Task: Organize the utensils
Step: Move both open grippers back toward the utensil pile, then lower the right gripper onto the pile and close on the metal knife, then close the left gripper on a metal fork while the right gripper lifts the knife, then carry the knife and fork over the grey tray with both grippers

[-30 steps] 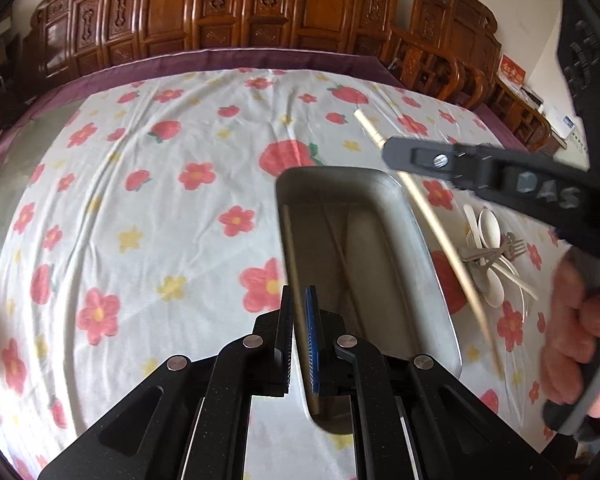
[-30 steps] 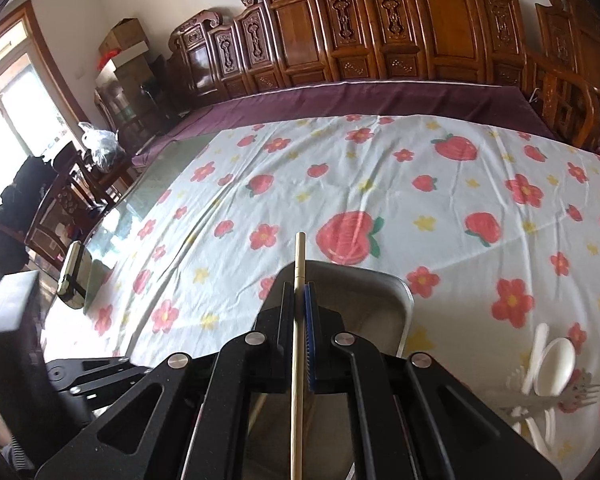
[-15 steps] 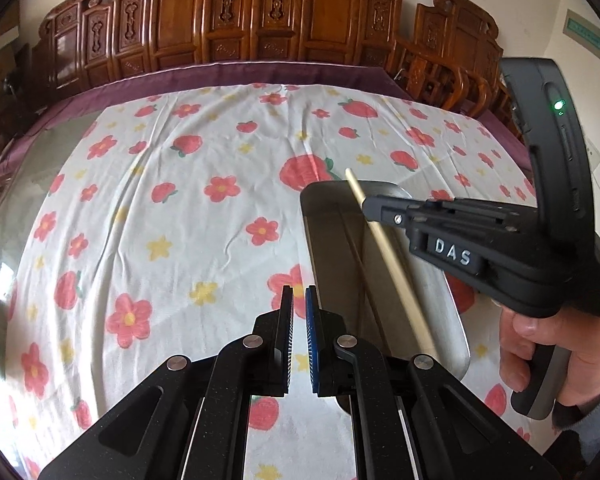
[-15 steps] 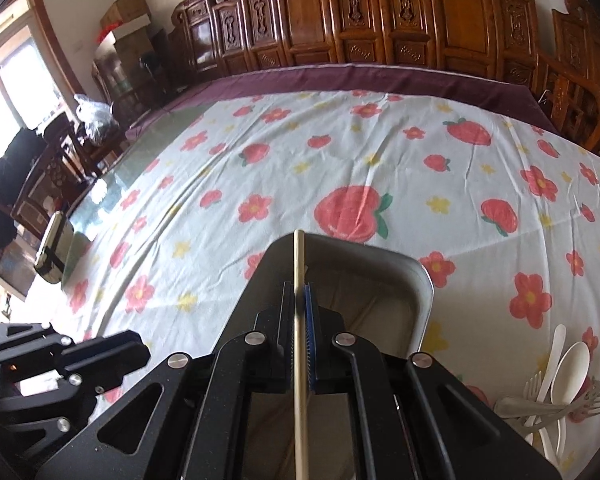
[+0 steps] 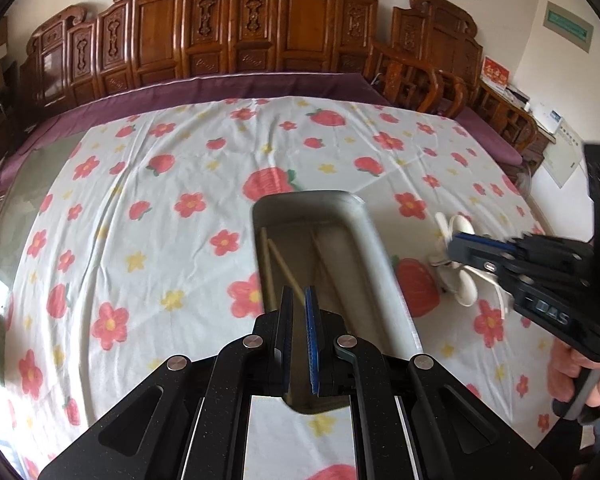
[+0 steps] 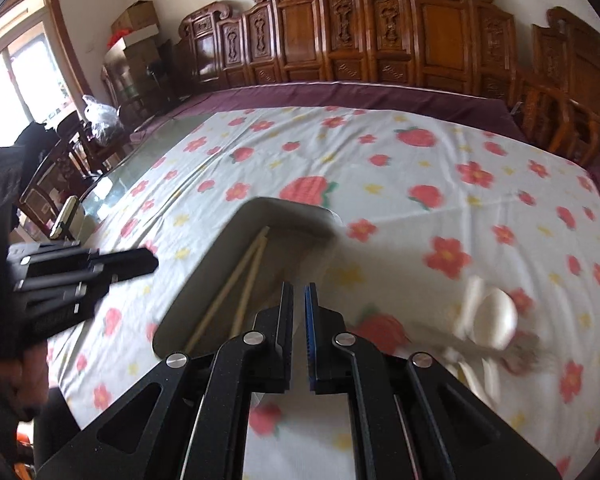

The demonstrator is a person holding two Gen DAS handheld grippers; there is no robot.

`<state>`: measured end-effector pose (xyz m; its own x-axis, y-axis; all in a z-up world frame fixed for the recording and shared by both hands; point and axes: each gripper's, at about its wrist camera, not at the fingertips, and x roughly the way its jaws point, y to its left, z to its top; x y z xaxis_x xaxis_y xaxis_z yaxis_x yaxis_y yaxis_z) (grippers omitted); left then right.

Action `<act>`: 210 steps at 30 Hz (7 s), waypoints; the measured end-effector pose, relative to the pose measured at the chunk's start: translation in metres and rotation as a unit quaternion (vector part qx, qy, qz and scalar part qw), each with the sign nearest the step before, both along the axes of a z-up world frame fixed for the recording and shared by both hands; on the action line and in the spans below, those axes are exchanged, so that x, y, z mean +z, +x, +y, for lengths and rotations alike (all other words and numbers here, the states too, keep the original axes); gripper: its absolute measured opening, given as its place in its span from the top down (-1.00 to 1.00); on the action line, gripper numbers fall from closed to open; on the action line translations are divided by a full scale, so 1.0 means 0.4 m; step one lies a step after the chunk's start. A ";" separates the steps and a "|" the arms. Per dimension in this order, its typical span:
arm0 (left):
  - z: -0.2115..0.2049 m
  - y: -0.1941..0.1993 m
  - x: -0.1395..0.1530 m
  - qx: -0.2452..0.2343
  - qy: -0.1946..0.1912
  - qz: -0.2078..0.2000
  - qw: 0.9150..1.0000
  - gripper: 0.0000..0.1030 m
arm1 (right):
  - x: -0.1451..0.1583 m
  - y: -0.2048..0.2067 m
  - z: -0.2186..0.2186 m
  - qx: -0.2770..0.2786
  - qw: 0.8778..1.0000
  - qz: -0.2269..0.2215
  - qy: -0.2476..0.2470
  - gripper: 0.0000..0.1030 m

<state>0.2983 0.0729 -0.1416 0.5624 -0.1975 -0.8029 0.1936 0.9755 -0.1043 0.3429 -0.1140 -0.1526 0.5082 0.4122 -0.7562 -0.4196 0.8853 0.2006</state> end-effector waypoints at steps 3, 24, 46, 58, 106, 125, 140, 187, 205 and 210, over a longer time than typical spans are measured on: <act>-0.034 -0.013 0.007 -0.009 0.000 -0.001 1.000 0.90 | 0.010 -0.058 -0.082 -0.017 1.000 -0.008 -0.010 0.87; -0.256 -0.120 0.020 -0.067 0.016 0.000 0.998 0.43 | -0.032 -0.240 -0.350 -0.072 0.997 -0.003 -0.041 0.57; -0.289 -0.109 -0.040 -0.066 0.016 0.015 0.998 0.06 | -0.198 0.030 -0.321 -0.120 0.990 0.073 0.011 0.34; -0.248 -0.106 -0.043 -0.057 0.002 0.012 0.998 0.06 | -0.243 0.109 -0.299 -0.161 0.982 0.096 0.001 0.32; -0.236 -0.109 -0.047 -0.059 -0.010 0.012 0.998 0.06 | -0.269 0.105 -0.250 -0.204 0.969 0.135 -0.042 0.34; -0.227 -0.115 -0.044 -0.057 -0.007 0.011 0.998 0.06 | -0.252 0.102 -0.294 -0.215 0.967 0.134 0.018 0.92; -0.357 -0.034 -0.097 -0.099 0.012 0.019 0.995 0.06 | -0.145 -0.056 -0.408 -0.165 0.983 0.082 0.008 0.96; -0.651 0.105 -0.202 -0.213 0.105 0.046 0.970 0.97 | -0.185 -0.196 -0.566 -0.153 0.985 0.072 0.029 0.95; -0.501 0.006 -0.031 -0.155 0.058 0.001 0.986 0.97 | -0.107 -0.230 -0.453 -0.124 0.991 0.054 0.016 0.95; -0.439 -0.021 0.002 -0.138 0.049 -0.010 0.989 0.97 | -0.085 -0.234 -0.408 -0.112 0.992 0.049 0.015 0.95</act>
<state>0.2900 -0.1028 -0.1406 0.5131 -0.2678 -0.8155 0.4552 0.8904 -0.0060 0.2492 -0.2771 -0.1868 0.5147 0.3201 -0.7954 -0.1912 0.9472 0.2575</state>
